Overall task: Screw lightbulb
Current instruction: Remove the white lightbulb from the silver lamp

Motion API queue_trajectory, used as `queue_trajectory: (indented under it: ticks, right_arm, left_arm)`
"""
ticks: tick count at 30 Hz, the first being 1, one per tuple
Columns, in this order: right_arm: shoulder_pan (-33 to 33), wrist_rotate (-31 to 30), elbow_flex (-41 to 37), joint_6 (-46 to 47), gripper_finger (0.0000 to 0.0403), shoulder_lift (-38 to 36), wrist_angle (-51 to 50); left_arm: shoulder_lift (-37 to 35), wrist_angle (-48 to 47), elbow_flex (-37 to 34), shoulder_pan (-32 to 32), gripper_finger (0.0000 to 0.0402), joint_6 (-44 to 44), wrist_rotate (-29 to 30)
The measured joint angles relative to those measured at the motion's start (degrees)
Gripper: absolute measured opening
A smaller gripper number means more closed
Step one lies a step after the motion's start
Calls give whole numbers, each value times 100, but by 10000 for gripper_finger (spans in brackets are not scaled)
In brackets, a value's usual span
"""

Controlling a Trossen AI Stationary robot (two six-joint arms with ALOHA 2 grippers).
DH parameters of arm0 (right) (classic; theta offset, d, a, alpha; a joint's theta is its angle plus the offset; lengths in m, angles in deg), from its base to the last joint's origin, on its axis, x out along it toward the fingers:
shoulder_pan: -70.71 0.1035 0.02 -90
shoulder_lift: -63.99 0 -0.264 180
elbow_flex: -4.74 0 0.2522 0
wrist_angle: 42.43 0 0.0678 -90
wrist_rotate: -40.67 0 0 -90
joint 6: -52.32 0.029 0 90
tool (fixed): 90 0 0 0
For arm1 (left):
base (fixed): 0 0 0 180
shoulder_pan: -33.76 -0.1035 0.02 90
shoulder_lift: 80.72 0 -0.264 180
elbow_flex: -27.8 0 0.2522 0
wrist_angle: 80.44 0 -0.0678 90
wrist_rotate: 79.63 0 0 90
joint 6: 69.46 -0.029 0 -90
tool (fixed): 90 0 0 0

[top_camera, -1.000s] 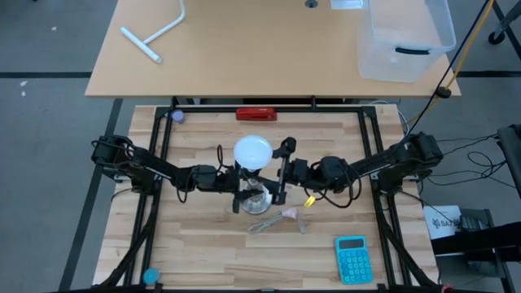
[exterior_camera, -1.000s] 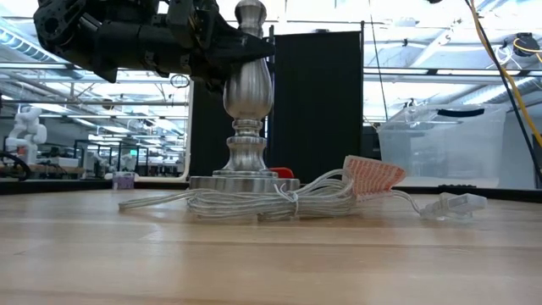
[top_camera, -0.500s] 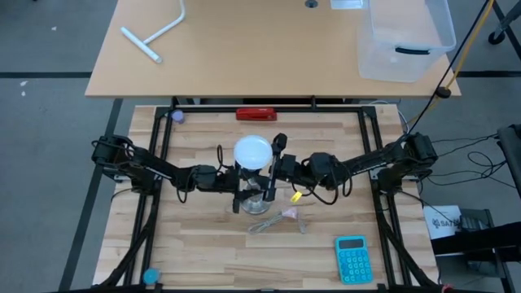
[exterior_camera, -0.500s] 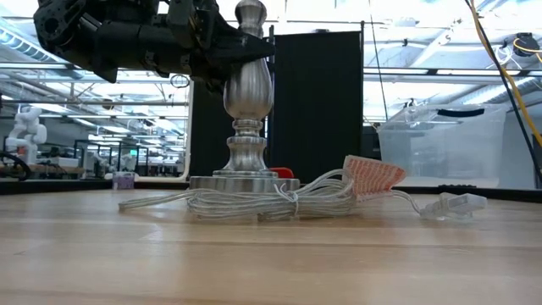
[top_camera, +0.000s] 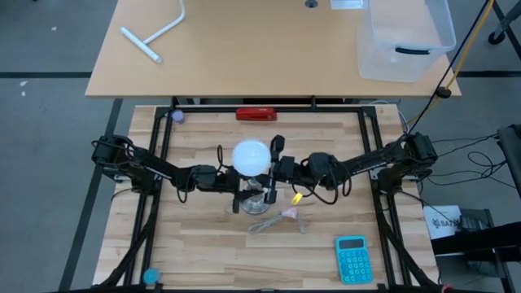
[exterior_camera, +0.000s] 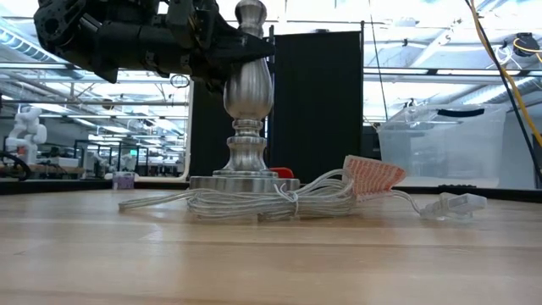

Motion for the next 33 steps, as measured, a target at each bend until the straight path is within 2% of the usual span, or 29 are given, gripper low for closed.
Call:
queue_trajectory:
  ticks: [15, 24, 30, 33]
  right_arm:
    - [-423, 1753, 0, 560, 136, -2, -57]
    - [-884, 3299, 36, 928, 136, -7, -119]
    - [-1167, 4254, 317, 1101, 136, -6, -586]
    - [-1247, 4506, 520, 1152, 145, 0, -910]
  left_arm:
    - [0, 2, 2, -11, 190, -47, -751]
    - [2, 7, 9, -11, 190, -27, -1065]
    - [2, 9, 9, -11, 190, -20, -1104]
    - [2, 9, 9, -11, 190, -5, -1144]
